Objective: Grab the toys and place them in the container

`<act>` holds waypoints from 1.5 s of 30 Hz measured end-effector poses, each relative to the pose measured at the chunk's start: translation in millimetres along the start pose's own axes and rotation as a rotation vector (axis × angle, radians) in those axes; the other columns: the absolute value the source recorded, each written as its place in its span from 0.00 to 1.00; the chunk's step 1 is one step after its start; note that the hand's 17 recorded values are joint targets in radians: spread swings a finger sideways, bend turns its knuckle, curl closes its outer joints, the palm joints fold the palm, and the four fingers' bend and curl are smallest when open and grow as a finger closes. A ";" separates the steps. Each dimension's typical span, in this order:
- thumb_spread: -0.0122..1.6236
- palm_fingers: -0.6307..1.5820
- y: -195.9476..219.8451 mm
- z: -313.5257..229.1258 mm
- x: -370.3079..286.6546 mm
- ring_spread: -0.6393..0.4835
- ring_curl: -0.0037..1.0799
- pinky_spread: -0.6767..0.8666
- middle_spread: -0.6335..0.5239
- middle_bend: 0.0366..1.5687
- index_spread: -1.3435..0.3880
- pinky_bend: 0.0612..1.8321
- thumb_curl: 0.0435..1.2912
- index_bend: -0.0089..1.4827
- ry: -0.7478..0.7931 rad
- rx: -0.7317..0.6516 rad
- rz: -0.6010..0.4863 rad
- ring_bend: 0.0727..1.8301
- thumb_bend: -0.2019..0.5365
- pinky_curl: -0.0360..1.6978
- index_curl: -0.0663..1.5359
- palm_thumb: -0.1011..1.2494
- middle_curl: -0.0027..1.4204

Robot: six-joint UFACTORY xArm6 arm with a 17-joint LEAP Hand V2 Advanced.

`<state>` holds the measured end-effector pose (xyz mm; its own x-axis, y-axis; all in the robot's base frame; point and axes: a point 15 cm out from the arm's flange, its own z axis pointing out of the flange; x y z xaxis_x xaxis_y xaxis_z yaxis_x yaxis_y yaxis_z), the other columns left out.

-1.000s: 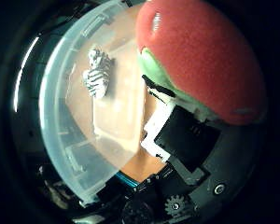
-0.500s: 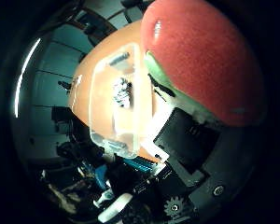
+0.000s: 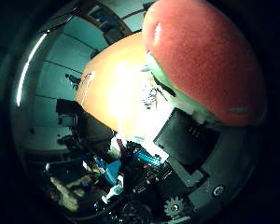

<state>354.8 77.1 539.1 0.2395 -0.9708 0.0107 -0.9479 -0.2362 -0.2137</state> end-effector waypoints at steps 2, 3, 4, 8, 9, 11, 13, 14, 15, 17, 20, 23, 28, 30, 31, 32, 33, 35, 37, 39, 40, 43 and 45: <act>0.58 0.74 0.5 -1.2 -12.6 0.31 0.86 0.32 0.37 0.79 0.59 0.63 0.53 0.64 -0.006 -0.002 -0.014 0.70 0.25 0.69 0.75 0.88 0.73; 0.58 0.74 0.1 -0.7 -18.7 0.31 0.86 0.32 0.37 0.79 0.59 0.62 0.53 0.63 -0.010 -0.004 -0.024 0.70 0.25 0.69 0.75 0.88 0.73; 0.58 0.74 -0.2 0.1 -25.5 0.31 0.87 0.32 0.37 0.79 0.59 0.62 0.53 0.63 -0.013 -0.006 -0.033 0.70 0.25 0.70 0.75 0.88 0.73; 0.58 0.74 -3.6 4.6 -53.1 0.31 0.87 0.32 0.37 0.79 0.59 0.62 0.54 0.63 -0.019 -0.014 -0.071 0.70 0.25 0.70 0.75 0.87 0.73; 0.58 0.74 -5.6 5.8 -59.8 0.31 0.87 0.32 0.37 0.78 0.59 0.62 0.54 0.63 -0.014 -0.017 -0.083 0.70 0.25 0.70 0.75 0.87 0.73; 0.58 0.74 -11.1 6.7 -70.8 0.31 0.87 0.32 0.37 0.78 0.59 0.62 0.54 0.63 0.000 -0.020 -0.101 0.69 0.25 0.70 0.76 0.87 0.73; 0.58 0.74 -12.8 7.8 -79.5 0.31 0.88 0.32 0.37 0.78 0.59 0.61 0.54 0.62 0.003 -0.021 -0.109 0.69 0.25 0.70 0.76 0.87 0.73; 0.58 0.74 -12.9 9.4 -86.0 0.31 0.88 0.32 0.37 0.78 0.59 0.61 0.54 0.62 0.001 -0.025 -0.118 0.69 0.25 0.70 0.76 0.87 0.73; 0.58 0.74 -12.8 10.6 -91.3 0.31 0.88 0.32 0.37 0.78 0.59 0.61 0.55 0.62 0.000 -0.027 -0.126 0.69 0.25 0.70 0.76 0.87 0.73; 0.58 0.74 -13.5 14.5 -98.1 0.31 0.88 0.32 0.37 0.78 0.59 0.61 0.55 0.62 0.000 -0.036 -0.134 0.69 0.25 0.71 0.76 0.87 0.73; 0.58 0.74 -16.9 20.7 -105.6 0.31 0.88 0.32 0.37 0.78 0.59 0.61 0.55 0.62 -0.002 -0.043 -0.138 0.69 0.25 0.71 0.76 0.86 0.73; 0.58 0.74 -18.2 25.1 -109.0 0.31 0.89 0.31 0.37 0.78 0.59 0.60 0.55 0.62 -0.003 -0.048 -0.138 0.69 0.25 0.71 0.76 0.85 0.73; 0.62 0.74 -27.0 27.7 -113.6 0.31 0.88 0.31 0.36 0.77 0.58 0.60 0.52 0.62 -0.008 -0.028 -0.143 0.69 0.21 0.72 0.77 0.76 0.74; 0.66 0.73 -28.5 25.7 -114.3 0.32 0.86 0.30 0.36 0.75 0.58 0.57 0.48 0.59 -0.012 -0.017 -0.145 0.68 0.22 0.70 0.75 0.72 0.72; 0.67 0.72 -28.5 24.8 -114.9 0.32 0.82 0.28 0.36 0.71 0.58 0.54 0.44 0.54 -0.016 -0.014 -0.148 0.67 0.22 0.67 0.73 0.68 0.70; 0.68 0.71 -28.3 23.7 -115.1 0.32 0.80 0.27 0.36 0.70 0.57 0.53 0.43 0.51 -0.019 -0.012 -0.150 0.66 0.22 0.65 0.72 0.66 0.69; 0.68 0.67 -28.2 24.4 -115.4 0.32 0.78 0.24 0.35 0.67 0.57 0.50 0.40 0.46 -0.019 -0.014 -0.153 0.65 0.22 0.63 0.71 0.64 0.67; 0.69 0.57 -27.5 23.9 -115.5 0.32 0.72 0.20 0.33 0.59 0.56 0.48 0.36 0.29 -0.020 -0.014 -0.162 0.63 0.23 0.59 0.65 0.60 0.62; 0.70 0.39 -26.8 24.0 -116.1 0.33 0.66 0.27 0.34 0.47 0.54 0.42 0.32 0.23 -0.021 -0.014 -0.180 0.55 0.23 0.58 0.58 0.57 0.56; 0.70 0.32 -26.2 26.7 -117.0 0.40 0.58 0.40 0.38 0.35 0.53 0.39 0.29 0.20 -0.021 -0.021 -0.211 0.46 0.23 0.56 0.52 0.54 0.49; 0.69 0.31 -25.9 28.2 -118.1 0.45 0.53 0.47 0.41 0.31 0.53 0.38 0.28 0.19 -0.024 -0.024 -0.221 0.40 0.23 0.54 0.48 0.54 0.45; 0.69 0.30 -24.3 30.8 -123.7 0.59 0.44 0.63 0.49 0.23 0.54 0.34 0.24 0.15 -0.042 -0.034 -0.246 0.32 0.23 0.48 0.40 0.50 0.37; 0.69 0.30 -23.2 31.2 -127.7 0.64 0.40 0.69 0.52 0.19 0.55 0.32 0.23 0.12 -0.058 -0.037 -0.257 0.29 0.23 0.45 0.37 0.48 0.34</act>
<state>352.7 207.8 512.2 0.4842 -0.8750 0.0039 -0.8611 -0.4773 -0.1749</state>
